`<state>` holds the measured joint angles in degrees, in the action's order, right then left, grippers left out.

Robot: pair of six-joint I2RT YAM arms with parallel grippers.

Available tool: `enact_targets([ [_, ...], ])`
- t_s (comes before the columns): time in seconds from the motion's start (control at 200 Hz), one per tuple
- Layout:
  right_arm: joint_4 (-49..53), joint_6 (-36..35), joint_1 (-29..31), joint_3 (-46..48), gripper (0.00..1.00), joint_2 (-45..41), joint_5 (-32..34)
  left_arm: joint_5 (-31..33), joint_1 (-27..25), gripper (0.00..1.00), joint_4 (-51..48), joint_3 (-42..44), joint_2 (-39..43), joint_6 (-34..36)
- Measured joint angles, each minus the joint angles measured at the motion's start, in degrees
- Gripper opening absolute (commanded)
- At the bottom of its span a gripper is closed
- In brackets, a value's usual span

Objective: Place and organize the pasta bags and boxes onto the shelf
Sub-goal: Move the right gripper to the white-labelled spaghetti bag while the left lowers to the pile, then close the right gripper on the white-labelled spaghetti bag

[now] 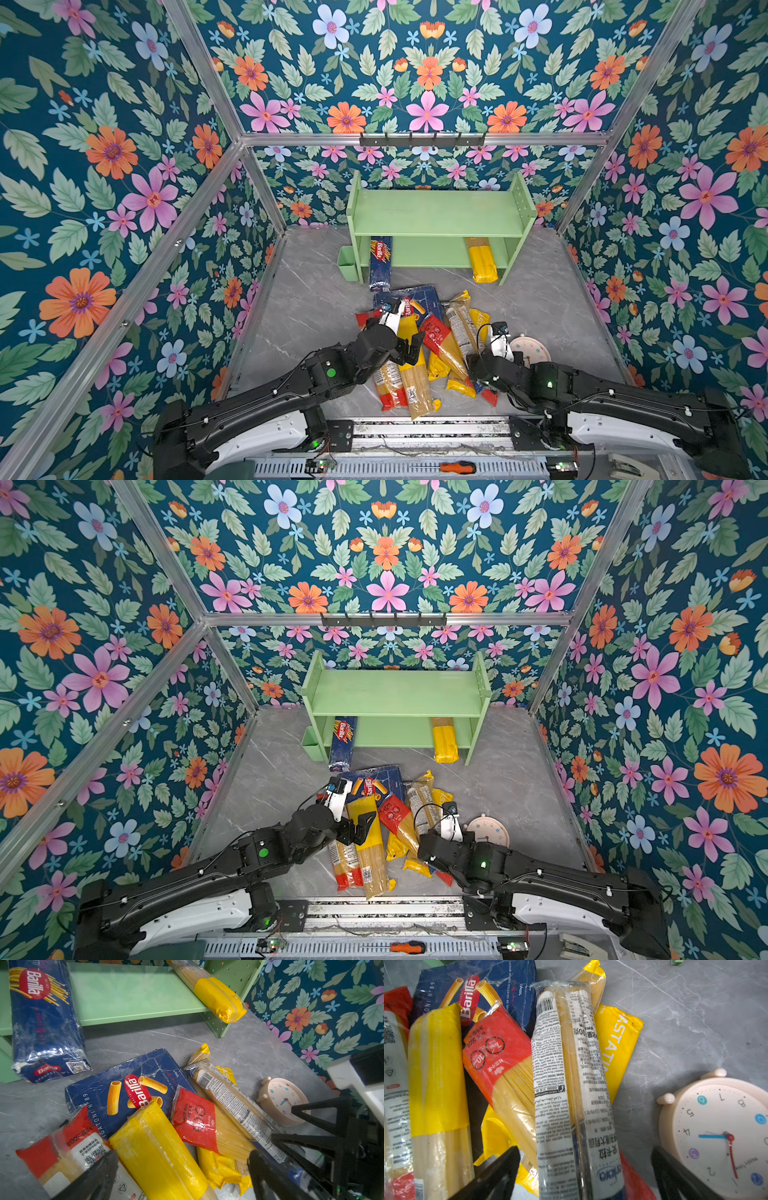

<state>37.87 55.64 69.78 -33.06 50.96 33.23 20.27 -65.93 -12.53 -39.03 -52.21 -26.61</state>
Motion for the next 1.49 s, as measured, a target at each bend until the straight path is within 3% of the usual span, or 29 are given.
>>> enact_targets([
  [0.495,0.9,5.49,2.16,4.55,0.99,-2.54,0.72,8.22,-2.58,1.0,1.38,1.16,-0.85,2.97],
  [1.07,-11.41,7.34,5.01,12.83,0.99,-2.19,0.44,9.73,-2.58,1.0,1.4,1.36,-0.26,3.19],
  [1.495,-8.7,10.14,11.61,9.09,0.97,5.29,5.44,10.05,-2.64,1.0,1.29,0.85,0.15,2.89],
])
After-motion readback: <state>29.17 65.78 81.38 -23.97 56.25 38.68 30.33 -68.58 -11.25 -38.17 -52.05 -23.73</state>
